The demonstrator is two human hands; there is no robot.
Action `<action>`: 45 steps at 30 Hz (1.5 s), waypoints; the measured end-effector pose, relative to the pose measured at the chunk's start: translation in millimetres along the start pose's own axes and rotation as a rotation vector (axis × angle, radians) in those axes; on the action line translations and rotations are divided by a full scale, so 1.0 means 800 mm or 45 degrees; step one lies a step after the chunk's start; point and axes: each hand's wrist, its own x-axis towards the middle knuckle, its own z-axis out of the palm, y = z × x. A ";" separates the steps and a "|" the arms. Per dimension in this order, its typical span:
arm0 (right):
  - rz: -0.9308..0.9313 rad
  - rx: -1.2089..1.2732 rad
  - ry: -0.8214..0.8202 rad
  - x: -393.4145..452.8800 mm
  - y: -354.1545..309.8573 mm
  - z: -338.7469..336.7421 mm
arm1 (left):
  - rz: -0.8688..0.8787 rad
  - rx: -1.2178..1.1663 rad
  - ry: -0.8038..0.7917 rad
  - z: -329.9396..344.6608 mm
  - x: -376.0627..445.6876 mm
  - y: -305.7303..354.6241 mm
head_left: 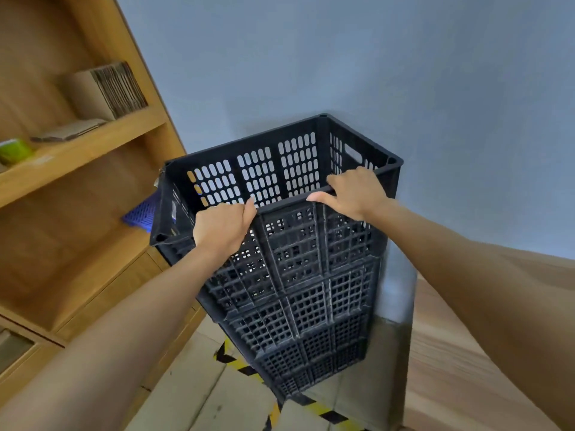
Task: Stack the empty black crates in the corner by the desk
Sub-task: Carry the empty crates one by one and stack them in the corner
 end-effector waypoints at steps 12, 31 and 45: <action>0.313 -0.171 -0.066 -0.006 -0.138 -0.024 | 0.167 -0.750 0.399 0.083 0.030 -0.109; 0.356 -0.150 0.061 -0.004 -0.149 -0.015 | 0.297 -0.526 0.603 0.098 0.034 -0.111; 0.536 -0.220 0.086 0.061 -0.218 0.010 | 0.465 -0.628 0.689 0.163 0.137 -0.181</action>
